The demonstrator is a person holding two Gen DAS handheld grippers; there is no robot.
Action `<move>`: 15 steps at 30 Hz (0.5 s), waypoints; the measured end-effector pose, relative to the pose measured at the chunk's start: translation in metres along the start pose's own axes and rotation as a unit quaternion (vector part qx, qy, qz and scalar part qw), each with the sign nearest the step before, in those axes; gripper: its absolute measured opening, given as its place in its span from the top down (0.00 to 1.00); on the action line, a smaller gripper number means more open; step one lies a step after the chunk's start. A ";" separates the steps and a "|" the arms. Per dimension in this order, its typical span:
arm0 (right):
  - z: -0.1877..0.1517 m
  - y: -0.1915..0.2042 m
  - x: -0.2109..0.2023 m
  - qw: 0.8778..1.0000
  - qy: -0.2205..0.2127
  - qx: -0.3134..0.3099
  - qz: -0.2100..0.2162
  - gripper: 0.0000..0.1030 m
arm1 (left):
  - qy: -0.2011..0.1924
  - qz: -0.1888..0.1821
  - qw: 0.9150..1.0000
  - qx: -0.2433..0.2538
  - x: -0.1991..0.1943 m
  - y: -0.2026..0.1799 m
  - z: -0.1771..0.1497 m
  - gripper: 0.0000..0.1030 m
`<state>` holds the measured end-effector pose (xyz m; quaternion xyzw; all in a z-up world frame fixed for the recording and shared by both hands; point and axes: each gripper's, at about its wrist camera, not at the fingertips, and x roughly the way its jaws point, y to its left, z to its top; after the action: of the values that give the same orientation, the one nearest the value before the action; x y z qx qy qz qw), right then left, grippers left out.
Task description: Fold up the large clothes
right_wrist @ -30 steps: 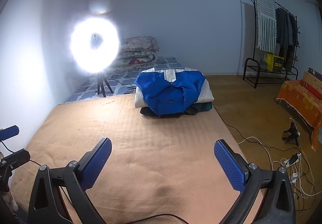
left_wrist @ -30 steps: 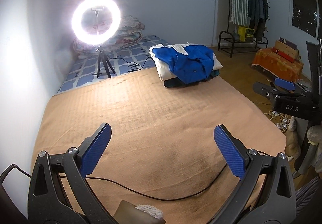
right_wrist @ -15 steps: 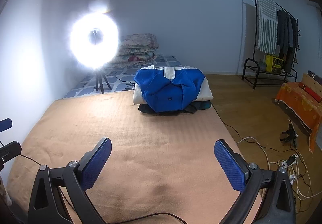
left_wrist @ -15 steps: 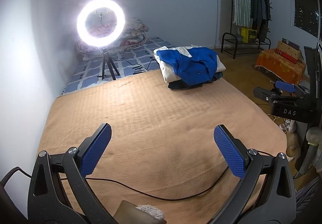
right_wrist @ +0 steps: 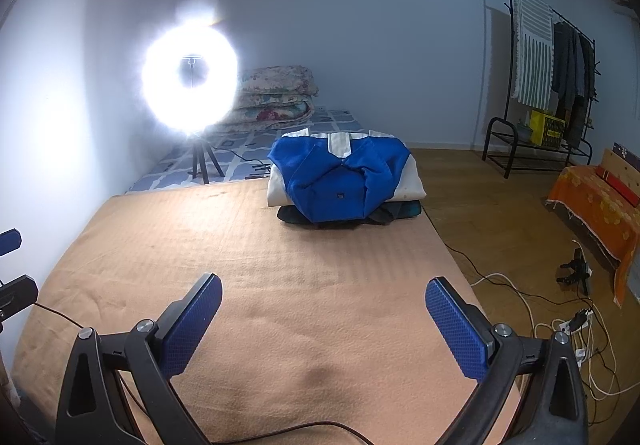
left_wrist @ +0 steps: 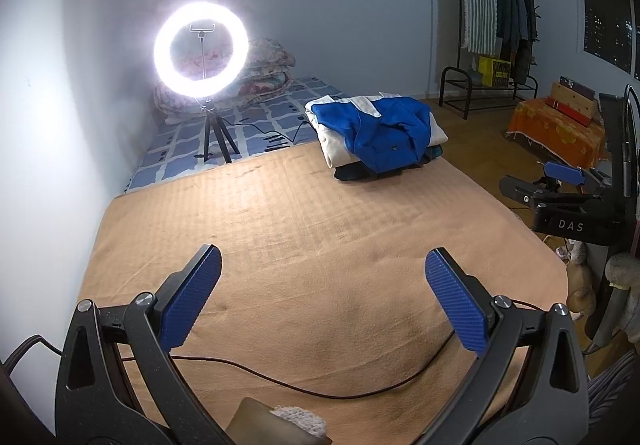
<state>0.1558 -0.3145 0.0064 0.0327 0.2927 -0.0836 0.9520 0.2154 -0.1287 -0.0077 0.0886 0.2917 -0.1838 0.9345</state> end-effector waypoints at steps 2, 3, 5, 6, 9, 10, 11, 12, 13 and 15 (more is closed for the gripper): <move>0.000 0.000 0.000 1.000 0.000 0.000 0.000 0.00 | -0.001 0.001 1.000 0.002 -0.001 0.000 0.001 0.00; 0.000 0.000 0.000 1.000 0.000 -0.001 0.000 0.00 | -0.001 0.001 1.000 0.002 -0.001 0.000 0.001 0.00; 0.000 0.000 0.000 1.000 0.000 -0.001 0.000 0.00 | -0.002 0.002 1.000 0.002 -0.001 0.000 0.001 0.00; 0.000 0.000 0.000 1.000 0.000 -0.001 -0.001 0.00 | -0.003 0.002 1.000 0.003 -0.002 0.000 0.001 0.00; 0.000 0.000 0.000 1.000 0.000 0.000 0.000 0.00 | -0.003 0.001 1.000 0.003 -0.003 0.000 0.002 0.00; 0.000 0.000 0.000 1.000 0.000 0.000 0.000 0.00 | -0.004 0.002 1.000 0.004 -0.003 0.000 0.002 0.00; 0.000 0.000 0.000 1.000 0.000 -0.001 0.000 0.00 | -0.005 0.004 1.000 0.005 -0.003 0.000 0.003 0.00; 0.000 0.000 0.000 1.000 0.001 -0.002 -0.001 0.00 | -0.005 0.005 1.000 0.006 -0.004 0.000 0.003 0.00; 0.000 0.000 0.000 1.000 0.001 -0.002 -0.002 0.00 | -0.005 0.006 1.000 0.006 -0.004 0.001 0.003 0.00; -0.001 0.000 0.000 1.000 0.001 -0.002 -0.002 0.00 | -0.006 0.008 1.000 0.007 -0.004 0.002 0.004 0.00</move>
<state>0.1548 -0.3142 0.0057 0.0299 0.2941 -0.0850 0.9515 0.2148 -0.1272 -0.0017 0.0962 0.2842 -0.1791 0.9370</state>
